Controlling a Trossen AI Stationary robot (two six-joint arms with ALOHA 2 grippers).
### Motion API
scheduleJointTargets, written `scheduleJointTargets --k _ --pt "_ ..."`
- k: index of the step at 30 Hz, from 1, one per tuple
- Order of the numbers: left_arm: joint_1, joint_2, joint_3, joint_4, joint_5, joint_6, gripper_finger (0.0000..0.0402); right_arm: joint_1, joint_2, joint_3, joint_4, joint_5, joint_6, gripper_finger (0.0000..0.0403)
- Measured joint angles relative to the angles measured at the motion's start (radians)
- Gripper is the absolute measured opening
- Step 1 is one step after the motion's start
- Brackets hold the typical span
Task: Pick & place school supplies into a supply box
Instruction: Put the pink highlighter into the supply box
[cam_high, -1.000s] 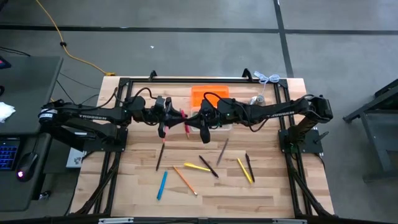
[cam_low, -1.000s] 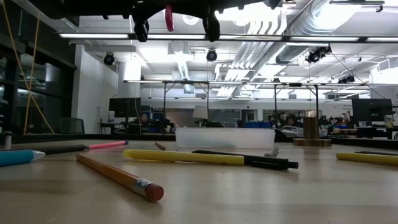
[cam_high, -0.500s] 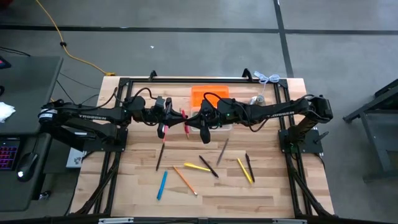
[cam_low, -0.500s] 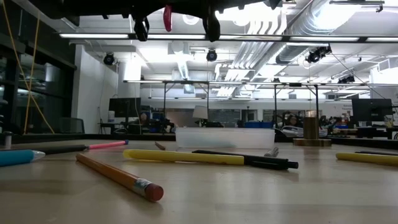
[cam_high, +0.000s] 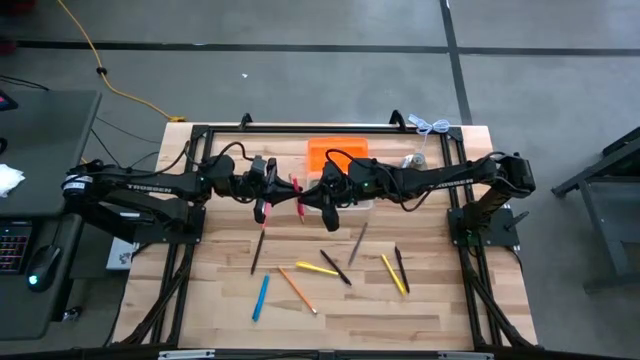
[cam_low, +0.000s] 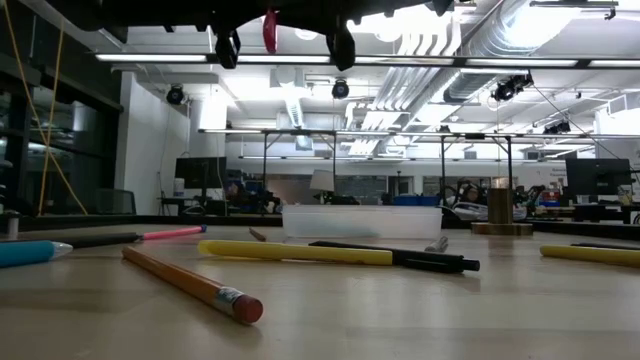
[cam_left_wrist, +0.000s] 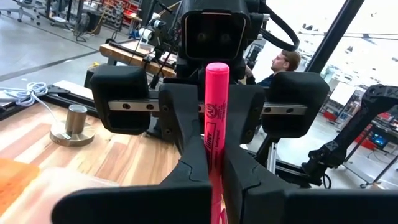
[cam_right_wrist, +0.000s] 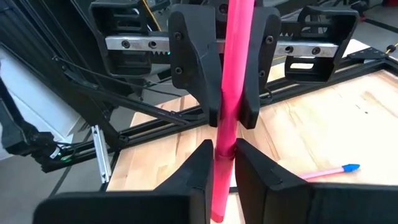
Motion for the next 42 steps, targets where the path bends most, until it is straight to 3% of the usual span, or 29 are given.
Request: scheduleJointTargets --k 13,24,38,42 --pt "0.001 -0.001 0.000 -0.019 -0.008 0.004 0.0034 0.002 -0.074 0.000 -0.198 -0.022 0.010 0.0060" --pt "0.001 -0.001 0.000 -0.033 -0.005 0.003 0.0034 0.007 -0.177 0.000 -0.549 -0.023 0.075 0.0059" --pt "0.001 -0.001 0.000 -0.061 -0.041 0.022 0.0034 0.083 -0.246 0.000 -0.887 0.098 0.140 0.0055" --pt "0.000 -0.001 0.060 -0.213 -0.078 0.064 0.0034 0.108 -0.253 0.000 -0.965 0.136 0.143 0.0055"
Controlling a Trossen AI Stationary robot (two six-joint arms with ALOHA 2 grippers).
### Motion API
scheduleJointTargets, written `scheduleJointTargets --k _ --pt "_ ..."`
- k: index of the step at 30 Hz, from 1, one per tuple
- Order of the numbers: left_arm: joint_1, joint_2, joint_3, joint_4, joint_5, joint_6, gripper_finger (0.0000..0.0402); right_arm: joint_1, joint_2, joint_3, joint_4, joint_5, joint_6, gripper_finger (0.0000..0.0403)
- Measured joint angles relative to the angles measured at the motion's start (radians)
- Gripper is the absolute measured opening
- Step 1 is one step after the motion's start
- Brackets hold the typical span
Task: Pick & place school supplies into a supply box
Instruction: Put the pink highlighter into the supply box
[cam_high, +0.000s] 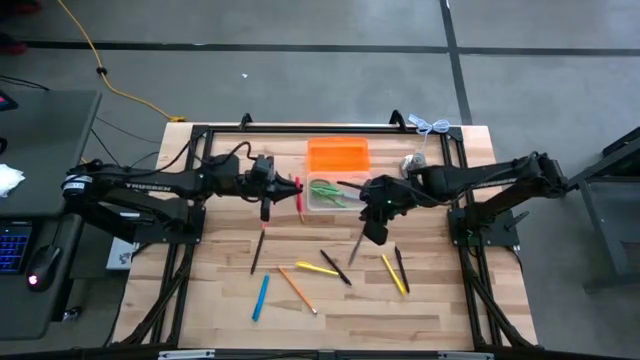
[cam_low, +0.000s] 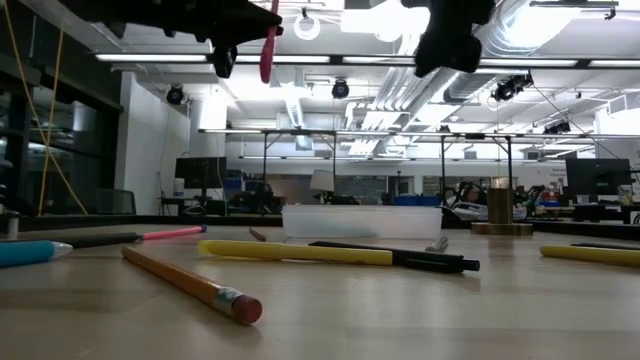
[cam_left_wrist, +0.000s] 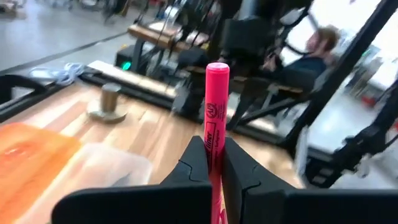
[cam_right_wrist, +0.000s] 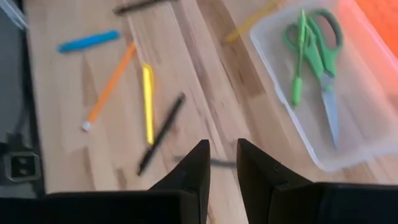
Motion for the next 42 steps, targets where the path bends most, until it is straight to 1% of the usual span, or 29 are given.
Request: scheduleJointTargets --k 5,10,14,20,22,28,34,42 --pt "0.000 0.036 0.140 -0.232 -0.043 0.105 0.0034 0.029 0.000 0.000 -0.071 0.064 0.001 0.0055" --pt "0.000 0.102 0.266 -0.366 -0.062 0.196 0.0034 0.052 0.000 0.000 -0.118 0.125 0.032 0.0055" --pt "0.000 0.176 0.347 -0.436 -0.064 0.250 0.0034 0.076 0.000 0.000 -0.185 0.159 0.082 0.0055" --pt "0.000 0.278 0.442 -0.525 -0.083 0.306 0.0034 0.140 0.000 0.000 -0.267 0.257 0.155 0.0055" --pt "0.000 0.313 0.468 -0.528 -0.088 0.324 0.0034 0.163 0.000 0.000 -0.287 0.291 0.187 0.0055" --pt "0.001 0.376 0.508 -0.557 -0.089 0.359 0.0034 0.237 -0.014 0.000 -0.355 0.371 0.303 0.0055" --pt "0.001 0.415 0.526 -0.573 -0.090 0.361 0.0034 0.308 -0.061 0.000 -0.421 0.419 0.421 0.0055" --pt "0.001 0.450 0.526 -0.572 -0.089 0.362 0.0034 0.376 -0.149 0.000 -0.496 0.485 0.489 0.0055"
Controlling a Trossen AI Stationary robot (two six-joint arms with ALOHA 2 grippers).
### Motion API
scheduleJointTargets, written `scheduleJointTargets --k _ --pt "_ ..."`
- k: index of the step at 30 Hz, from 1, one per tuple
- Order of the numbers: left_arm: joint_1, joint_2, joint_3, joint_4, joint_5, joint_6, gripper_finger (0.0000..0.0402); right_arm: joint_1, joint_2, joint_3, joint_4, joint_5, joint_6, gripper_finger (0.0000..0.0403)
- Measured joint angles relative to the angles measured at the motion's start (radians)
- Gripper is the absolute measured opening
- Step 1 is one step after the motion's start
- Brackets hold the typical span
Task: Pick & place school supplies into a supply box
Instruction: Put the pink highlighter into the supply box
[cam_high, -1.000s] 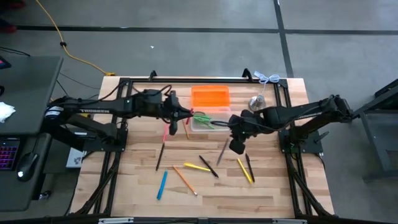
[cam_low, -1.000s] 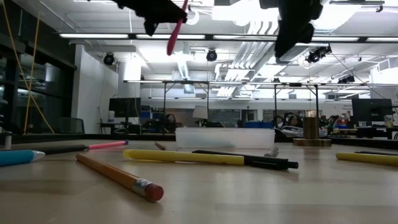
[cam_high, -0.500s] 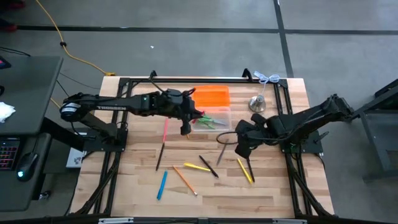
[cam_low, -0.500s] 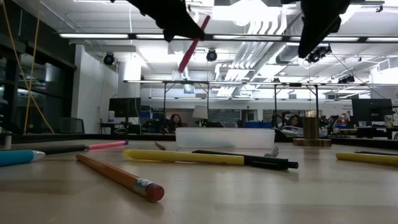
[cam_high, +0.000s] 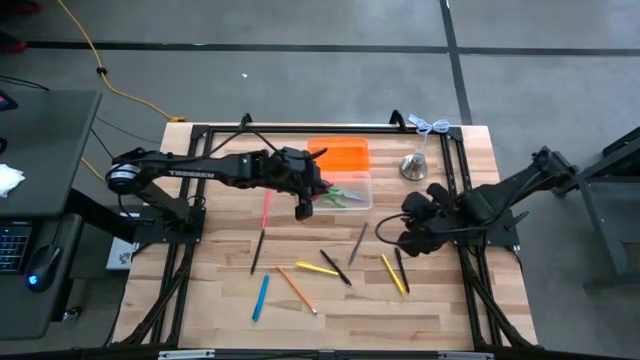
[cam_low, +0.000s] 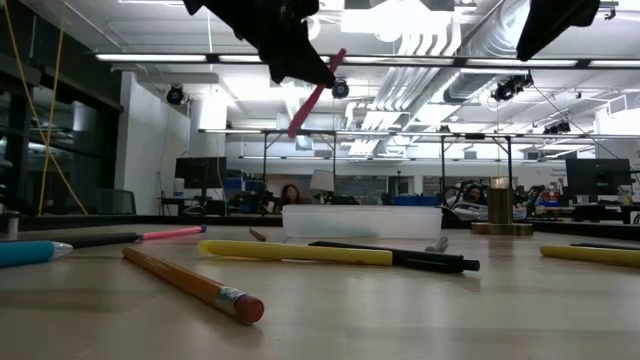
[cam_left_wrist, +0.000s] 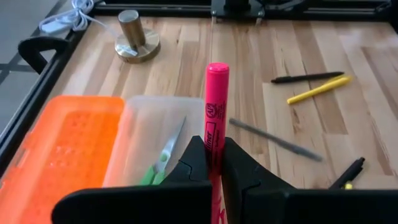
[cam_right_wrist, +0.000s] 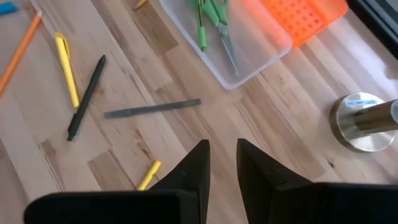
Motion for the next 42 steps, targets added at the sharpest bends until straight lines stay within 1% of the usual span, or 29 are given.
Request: scheduleJointTargets --k 11,14,22,26,29,34,37,39,42 --pt "0.012 0.030 0.001 0.008 -0.025 -0.002 0.0034 0.052 -0.101 0.000 -0.073 0.059 0.005 0.0055" --pt "0.023 0.036 -0.002 0.000 -0.029 -0.003 0.0034 0.068 -0.131 0.000 -0.081 0.092 0.005 0.0055" --pt "0.052 0.035 0.009 0.045 -0.010 -0.004 0.0034 0.094 -0.197 0.000 -0.129 0.154 0.004 0.0055" --pt "0.053 0.075 0.051 0.028 -0.004 0.009 0.0034 0.095 -0.229 0.000 -0.158 0.164 0.000 0.0055" --pt "0.051 0.123 0.105 0.027 0.009 0.033 0.0034 0.095 -0.253 0.000 -0.177 0.170 -0.002 0.0055" --pt "0.055 0.222 0.203 -0.059 0.012 0.055 0.0034 0.095 -0.291 0.000 -0.188 0.179 -0.024 0.0055" --pt "0.061 0.261 0.252 -0.094 0.026 0.072 0.0034 0.095 -0.308 0.000 -0.192 0.184 -0.029 0.0055" --pt "0.071 0.287 0.268 -0.089 0.035 0.074 0.0034 0.095 -0.320 -0.006 -0.194 0.185 -0.032 0.0055" --pt "0.086 0.311 0.265 -0.105 0.057 0.072 0.0034 0.095 -0.362 -0.069 -0.154 0.183 -0.045 0.0055"
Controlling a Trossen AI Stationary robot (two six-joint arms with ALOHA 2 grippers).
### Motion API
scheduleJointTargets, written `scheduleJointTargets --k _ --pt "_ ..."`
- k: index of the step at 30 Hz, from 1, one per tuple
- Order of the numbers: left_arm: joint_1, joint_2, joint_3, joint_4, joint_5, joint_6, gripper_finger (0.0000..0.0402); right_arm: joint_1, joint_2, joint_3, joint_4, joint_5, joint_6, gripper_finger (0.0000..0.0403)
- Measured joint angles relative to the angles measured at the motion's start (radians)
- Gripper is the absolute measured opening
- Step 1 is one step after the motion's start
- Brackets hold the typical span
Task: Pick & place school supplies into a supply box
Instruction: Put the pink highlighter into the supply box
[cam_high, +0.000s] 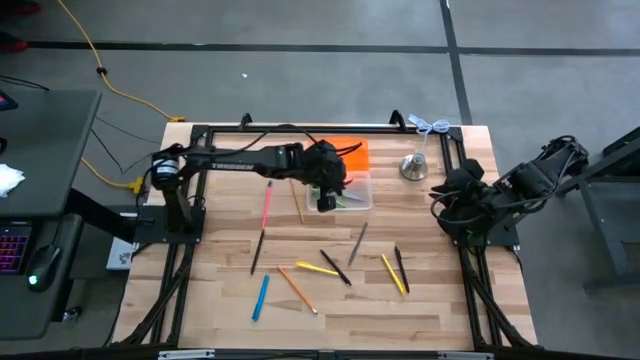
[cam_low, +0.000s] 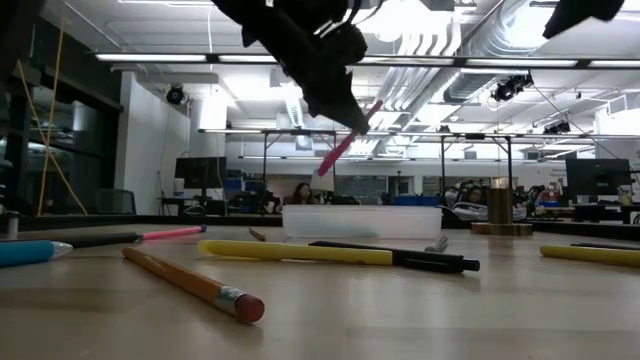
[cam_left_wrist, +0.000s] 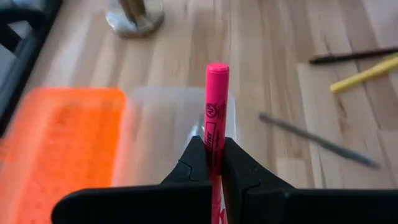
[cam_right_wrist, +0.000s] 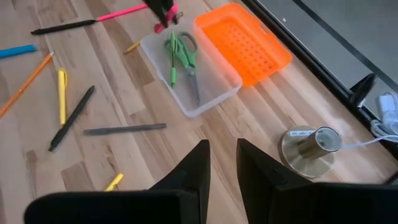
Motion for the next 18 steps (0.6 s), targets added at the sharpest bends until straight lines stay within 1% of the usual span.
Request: scheduleJointTargets --k 5,11,18 --pt "0.023 0.005 0.002 -0.016 -0.002 -0.004 0.0034 0.000 -0.103 -0.165 0.147 -0.015 -0.003 0.0055" --pt "0.043 0.005 0.002 -0.014 0.000 -0.005 0.0034 0.000 -0.223 -0.334 0.302 -0.015 -0.011 0.0055" --pt "0.044 0.005 0.002 -0.002 0.005 -0.008 0.0034 0.000 -0.331 -0.463 0.457 -0.005 -0.072 0.0055"
